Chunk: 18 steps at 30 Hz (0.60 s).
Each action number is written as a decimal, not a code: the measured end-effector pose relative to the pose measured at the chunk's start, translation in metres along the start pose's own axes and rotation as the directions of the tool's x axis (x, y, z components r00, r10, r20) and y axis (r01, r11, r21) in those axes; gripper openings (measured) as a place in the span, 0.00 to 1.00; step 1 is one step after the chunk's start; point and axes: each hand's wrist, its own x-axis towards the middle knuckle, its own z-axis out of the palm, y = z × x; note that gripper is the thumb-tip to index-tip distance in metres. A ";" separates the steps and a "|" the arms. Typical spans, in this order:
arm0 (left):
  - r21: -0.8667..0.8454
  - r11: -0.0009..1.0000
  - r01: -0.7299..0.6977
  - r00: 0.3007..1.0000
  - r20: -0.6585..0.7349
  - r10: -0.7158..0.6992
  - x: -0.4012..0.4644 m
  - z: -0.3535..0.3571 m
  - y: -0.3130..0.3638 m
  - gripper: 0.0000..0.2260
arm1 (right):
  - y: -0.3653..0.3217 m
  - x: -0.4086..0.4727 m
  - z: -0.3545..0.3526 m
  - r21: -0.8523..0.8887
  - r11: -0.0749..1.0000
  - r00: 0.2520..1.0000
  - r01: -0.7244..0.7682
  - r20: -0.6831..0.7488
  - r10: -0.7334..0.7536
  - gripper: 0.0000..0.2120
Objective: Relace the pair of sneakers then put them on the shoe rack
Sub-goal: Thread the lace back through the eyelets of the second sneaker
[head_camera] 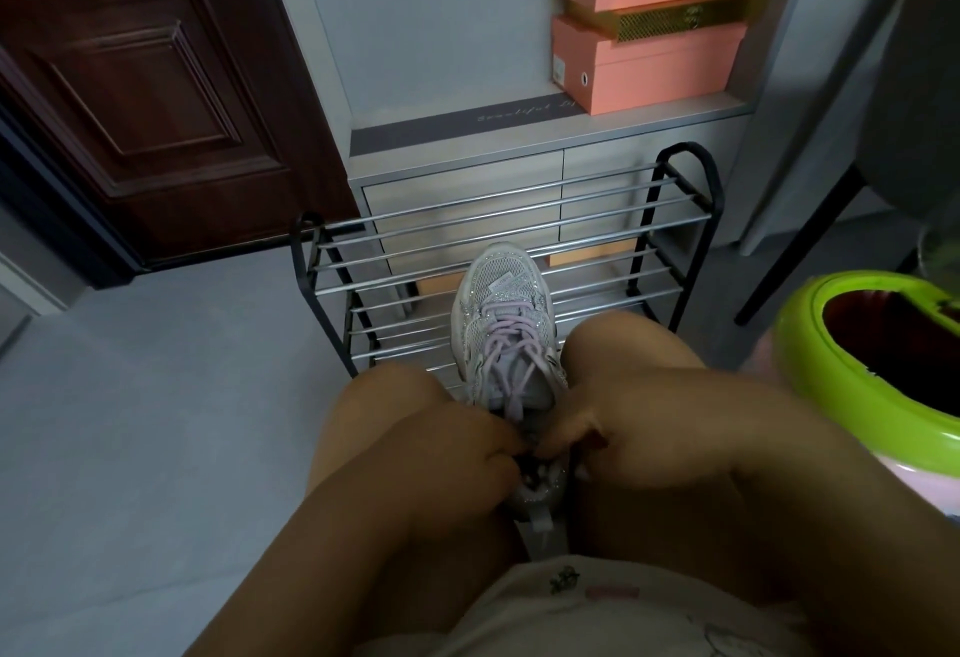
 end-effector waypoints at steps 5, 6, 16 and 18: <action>-0.151 0.988 -0.002 0.942 -0.333 -0.049 -0.001 -0.004 -0.014 0.10 | 0.007 0.011 0.008 0.047 0.998 0.991 -0.039 -0.127 0.045 0.15; -0.165 0.986 0.010 0.914 -0.398 -0.076 0.000 -0.004 -0.018 0.08 | 0.009 0.009 0.004 0.073 0.993 0.958 -0.090 -0.266 0.106 0.11; 0.099 0.957 0.272 0.855 -0.481 -0.193 0.027 0.010 -0.031 0.16 | 0.002 0.029 0.003 0.130 0.924 0.785 -0.360 -0.493 0.375 0.17; 0.121 0.959 0.256 0.845 -0.510 -0.161 0.028 0.012 -0.037 0.15 | 0.006 0.030 0.005 0.084 0.929 0.793 -0.361 -0.497 0.353 0.15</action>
